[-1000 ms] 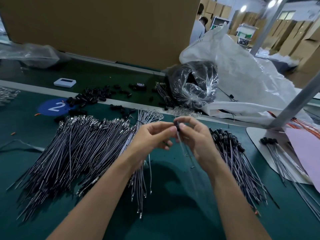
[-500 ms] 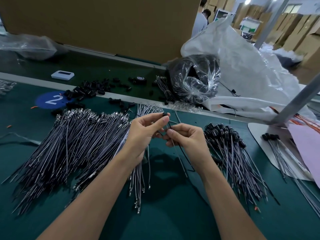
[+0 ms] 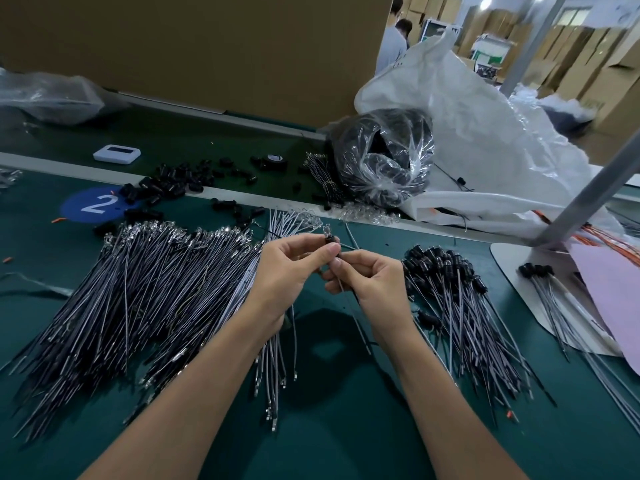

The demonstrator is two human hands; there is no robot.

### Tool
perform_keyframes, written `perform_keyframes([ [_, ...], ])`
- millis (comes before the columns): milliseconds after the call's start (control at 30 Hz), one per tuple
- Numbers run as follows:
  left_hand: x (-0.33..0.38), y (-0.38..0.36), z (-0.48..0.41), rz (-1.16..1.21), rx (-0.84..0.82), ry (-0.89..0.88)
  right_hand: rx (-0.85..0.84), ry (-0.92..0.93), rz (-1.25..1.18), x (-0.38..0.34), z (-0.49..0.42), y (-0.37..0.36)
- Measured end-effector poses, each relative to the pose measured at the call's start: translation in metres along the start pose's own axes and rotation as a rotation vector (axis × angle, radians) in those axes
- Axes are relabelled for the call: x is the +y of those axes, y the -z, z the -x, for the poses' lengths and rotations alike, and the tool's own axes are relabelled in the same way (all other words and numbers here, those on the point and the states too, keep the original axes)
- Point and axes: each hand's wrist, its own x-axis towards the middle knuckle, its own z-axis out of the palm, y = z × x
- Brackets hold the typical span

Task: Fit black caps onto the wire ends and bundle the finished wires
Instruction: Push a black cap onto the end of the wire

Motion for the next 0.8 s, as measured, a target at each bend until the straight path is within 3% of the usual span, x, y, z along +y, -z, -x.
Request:
perform_keyframes([
  [167, 0.0027, 0.0011, 0.0009, 0.075, 0.067, -0.061, -0.014, 0.015, 0.027, 0.0006, 0.0017, -0.0019],
  [433, 0.0040, 0.0026, 0.0014, 0.209, 0.043, 0.012, -0.012, 0.038, 0.012, -0.0007, 0.0031, -0.0021],
  [800, 0.0104, 0.0042, -0.0048, 0.103, -0.016, -0.019, 0.038, 0.031, 0.023, 0.0008, 0.0035, 0.0007],
])
